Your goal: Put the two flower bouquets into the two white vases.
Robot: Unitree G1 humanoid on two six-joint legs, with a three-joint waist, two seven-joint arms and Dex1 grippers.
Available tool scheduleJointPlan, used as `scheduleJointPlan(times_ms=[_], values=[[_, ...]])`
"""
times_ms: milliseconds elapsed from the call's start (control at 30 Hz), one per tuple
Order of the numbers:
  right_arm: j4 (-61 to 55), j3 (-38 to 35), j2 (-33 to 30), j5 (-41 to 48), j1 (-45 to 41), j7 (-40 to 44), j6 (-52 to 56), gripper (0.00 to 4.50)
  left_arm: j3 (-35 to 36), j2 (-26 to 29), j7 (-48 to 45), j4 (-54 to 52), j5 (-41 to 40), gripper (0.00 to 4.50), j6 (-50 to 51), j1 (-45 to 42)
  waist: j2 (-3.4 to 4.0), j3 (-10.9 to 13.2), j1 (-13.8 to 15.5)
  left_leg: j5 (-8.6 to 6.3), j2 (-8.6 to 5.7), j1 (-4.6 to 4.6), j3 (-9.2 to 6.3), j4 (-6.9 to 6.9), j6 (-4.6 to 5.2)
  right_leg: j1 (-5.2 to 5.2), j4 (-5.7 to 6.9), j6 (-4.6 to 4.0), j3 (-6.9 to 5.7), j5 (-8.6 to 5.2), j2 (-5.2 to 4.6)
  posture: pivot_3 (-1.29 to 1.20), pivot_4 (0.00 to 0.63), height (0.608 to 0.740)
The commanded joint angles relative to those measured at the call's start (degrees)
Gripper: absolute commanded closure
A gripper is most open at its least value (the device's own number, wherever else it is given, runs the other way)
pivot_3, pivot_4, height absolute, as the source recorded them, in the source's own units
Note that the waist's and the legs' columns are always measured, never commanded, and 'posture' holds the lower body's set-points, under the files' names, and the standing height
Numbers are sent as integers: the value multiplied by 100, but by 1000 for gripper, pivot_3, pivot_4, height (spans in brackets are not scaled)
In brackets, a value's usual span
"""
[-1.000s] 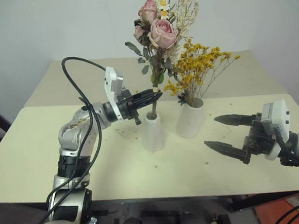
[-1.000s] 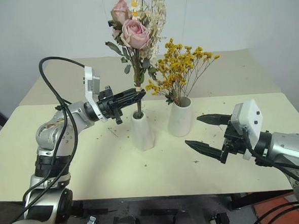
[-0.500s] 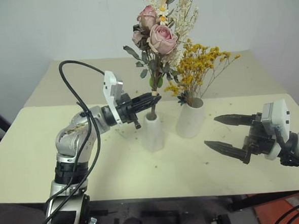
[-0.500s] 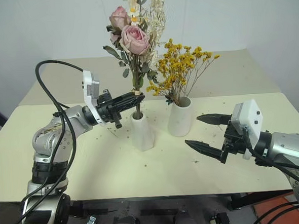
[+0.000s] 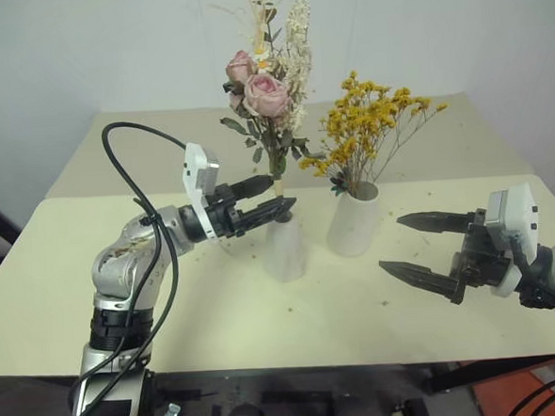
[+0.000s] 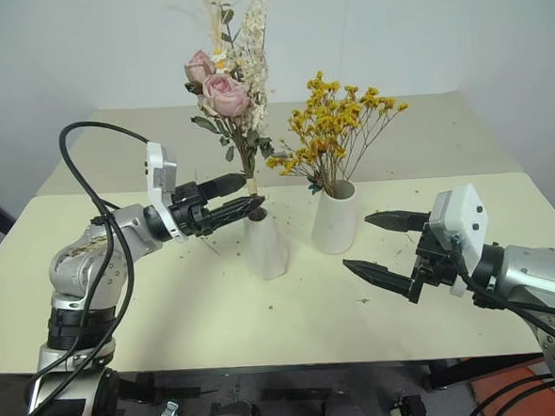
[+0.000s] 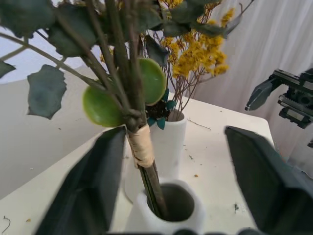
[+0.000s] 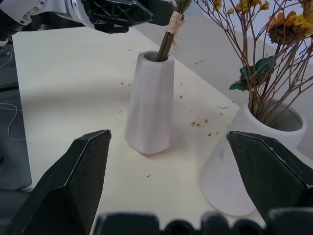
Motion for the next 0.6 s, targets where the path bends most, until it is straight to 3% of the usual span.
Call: scheduleJointPlan(times_ms=[33,333,600], values=[[-98,-189,23,106,-66,43,-178,0,228,117,-43,-205,-120,38,-136,85,0,0,-2,0,0,0,0,0,0,0,0,0,0,0,0,0,150,740],[-43,-201,0,92,-96,111,-190,0,324,334,-212,-388,-246,38,-104,439,0,0,-2,0,1,1,0,0,0,0,0,0,0,0,0,0,150,740],[5,-419,-82,108,44,236,-155,0,252,1486,-1173,-176,278,38,-717,809,0,0,-13,0,2,3,1,-1,0,0,-1,0,0,0,1,0,150,740]])
